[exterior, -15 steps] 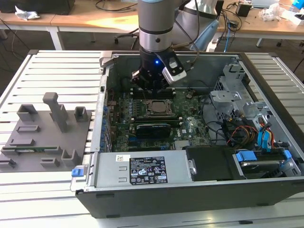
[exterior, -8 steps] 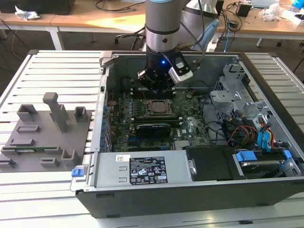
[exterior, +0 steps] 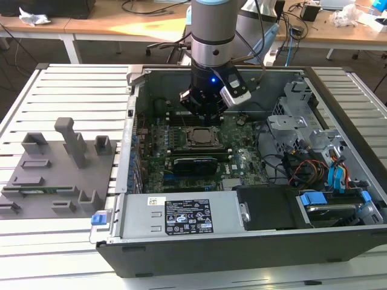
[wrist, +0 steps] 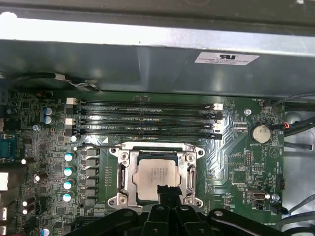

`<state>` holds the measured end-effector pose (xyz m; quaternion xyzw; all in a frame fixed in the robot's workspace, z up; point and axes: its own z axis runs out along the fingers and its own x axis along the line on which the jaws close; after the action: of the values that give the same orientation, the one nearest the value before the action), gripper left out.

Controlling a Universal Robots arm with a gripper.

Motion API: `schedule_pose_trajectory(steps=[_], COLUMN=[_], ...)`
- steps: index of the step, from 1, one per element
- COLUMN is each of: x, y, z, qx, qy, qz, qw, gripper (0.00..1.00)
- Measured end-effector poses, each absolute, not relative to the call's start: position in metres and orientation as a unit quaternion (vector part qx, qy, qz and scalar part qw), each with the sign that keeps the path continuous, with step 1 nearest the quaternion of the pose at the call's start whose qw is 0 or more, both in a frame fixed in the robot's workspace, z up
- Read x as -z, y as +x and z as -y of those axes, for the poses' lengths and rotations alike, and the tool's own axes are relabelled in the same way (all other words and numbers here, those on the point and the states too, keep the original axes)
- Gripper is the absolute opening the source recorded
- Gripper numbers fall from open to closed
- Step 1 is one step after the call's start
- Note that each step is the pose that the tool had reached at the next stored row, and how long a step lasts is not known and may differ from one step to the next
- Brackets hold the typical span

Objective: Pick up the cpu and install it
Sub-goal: 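Close the cpu cover, then install the first cpu locking lever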

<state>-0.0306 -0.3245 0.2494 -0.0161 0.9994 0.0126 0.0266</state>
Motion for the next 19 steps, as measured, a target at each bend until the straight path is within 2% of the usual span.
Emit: schedule_pose_trajectory(steps=[19], x=[-0.2494], y=[-0.0308], z=[0.3245], qx=[-0.013], qy=[-0.015], qz=[-0.999], qw=[0.027], gripper=[0.11])
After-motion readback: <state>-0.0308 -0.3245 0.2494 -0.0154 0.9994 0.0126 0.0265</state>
